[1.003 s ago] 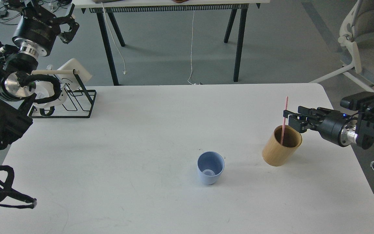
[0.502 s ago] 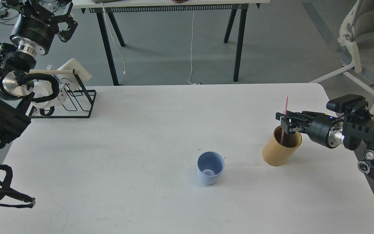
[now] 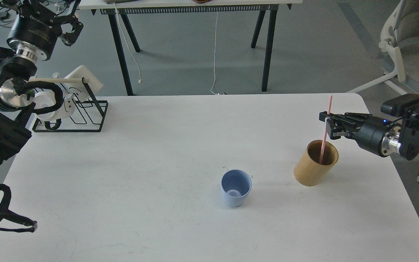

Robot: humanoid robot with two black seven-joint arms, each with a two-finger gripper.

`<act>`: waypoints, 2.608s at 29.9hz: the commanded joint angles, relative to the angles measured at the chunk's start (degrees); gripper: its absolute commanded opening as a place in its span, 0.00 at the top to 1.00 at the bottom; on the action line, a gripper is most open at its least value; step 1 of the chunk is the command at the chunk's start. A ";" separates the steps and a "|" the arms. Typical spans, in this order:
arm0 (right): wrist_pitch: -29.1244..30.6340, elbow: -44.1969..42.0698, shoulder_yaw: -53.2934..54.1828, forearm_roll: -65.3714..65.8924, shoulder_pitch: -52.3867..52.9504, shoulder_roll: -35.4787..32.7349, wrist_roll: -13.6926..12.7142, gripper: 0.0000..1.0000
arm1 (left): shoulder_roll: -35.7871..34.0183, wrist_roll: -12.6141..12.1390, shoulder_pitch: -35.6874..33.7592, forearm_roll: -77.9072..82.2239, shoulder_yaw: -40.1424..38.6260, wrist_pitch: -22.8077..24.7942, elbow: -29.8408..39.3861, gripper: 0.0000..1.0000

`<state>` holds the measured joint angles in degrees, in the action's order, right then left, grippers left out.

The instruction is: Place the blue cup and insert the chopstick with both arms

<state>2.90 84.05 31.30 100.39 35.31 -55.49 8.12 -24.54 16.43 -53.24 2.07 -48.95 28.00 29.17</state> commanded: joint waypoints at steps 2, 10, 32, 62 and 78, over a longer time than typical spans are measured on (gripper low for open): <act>0.26 4.10 4.98 -2.29 0.11 -3.92 -0.03 0.97 | -0.16 -0.08 0.07 0.04 0.00 0.00 0.01 0.00; 0.53 6.74 8.51 -7.14 7.75 -3.14 -0.03 0.97 | -0.33 -0.26 -0.02 0.04 0.09 0.00 0.01 0.00; 1.32 6.04 -4.32 -6.00 6.53 19.72 -1.97 0.97 | -0.07 0.00 0.07 -0.04 -0.09 0.00 0.36 0.00; 1.14 5.51 0.49 -2.57 1.34 21.21 -1.97 0.44 | -1.12 0.00 -0.02 -0.13 -0.09 0.00 0.53 0.00; 1.23 -9.67 20.20 -45.95 9.77 22.97 -1.44 0.01 | -0.16 0.18 -0.20 -0.39 -0.61 0.00 -0.08 0.00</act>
<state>4.12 80.15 50.29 64.22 42.18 -32.64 6.01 -24.97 16.37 -53.50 1.94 -49.01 28.00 29.58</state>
